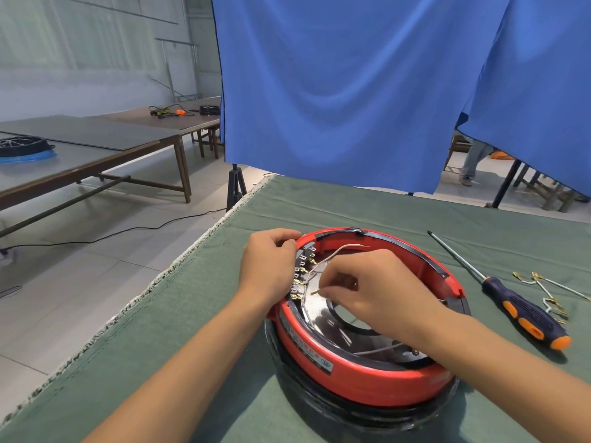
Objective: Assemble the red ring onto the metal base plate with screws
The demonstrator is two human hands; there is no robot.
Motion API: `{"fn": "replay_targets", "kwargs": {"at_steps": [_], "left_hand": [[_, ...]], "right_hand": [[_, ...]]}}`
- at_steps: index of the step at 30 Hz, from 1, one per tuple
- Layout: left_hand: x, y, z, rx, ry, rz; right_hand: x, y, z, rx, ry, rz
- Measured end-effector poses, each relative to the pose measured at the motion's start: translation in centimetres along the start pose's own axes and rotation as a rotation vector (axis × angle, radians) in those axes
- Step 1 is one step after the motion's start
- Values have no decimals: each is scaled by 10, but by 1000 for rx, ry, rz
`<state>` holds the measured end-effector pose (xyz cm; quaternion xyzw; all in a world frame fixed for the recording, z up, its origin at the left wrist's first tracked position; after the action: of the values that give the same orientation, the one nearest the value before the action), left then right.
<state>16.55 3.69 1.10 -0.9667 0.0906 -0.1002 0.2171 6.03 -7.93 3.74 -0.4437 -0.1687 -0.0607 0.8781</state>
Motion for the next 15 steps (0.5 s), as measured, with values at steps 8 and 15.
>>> {"fn": "replay_targets", "kwargs": {"at_steps": [8,15], "left_hand": [[-1,-1,-1,2,-6,6],[-1,-1,-1,5,-12,1]], "right_hand": [[-9,-3,1,-51,-186,-189],[-10,-4,3,-48,-188,-211]]}}
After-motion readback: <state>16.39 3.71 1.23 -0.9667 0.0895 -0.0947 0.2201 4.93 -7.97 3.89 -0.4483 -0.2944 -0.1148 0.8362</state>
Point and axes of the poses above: each hand's wrist, its own x-axis towards the middle knuckle, its own y-axis out of the palm, z = x × y, the point moved 1 cm from there along x, towards the middle knuckle, and after that the axes turned 9 degrees about x, right-handed, at the moved point
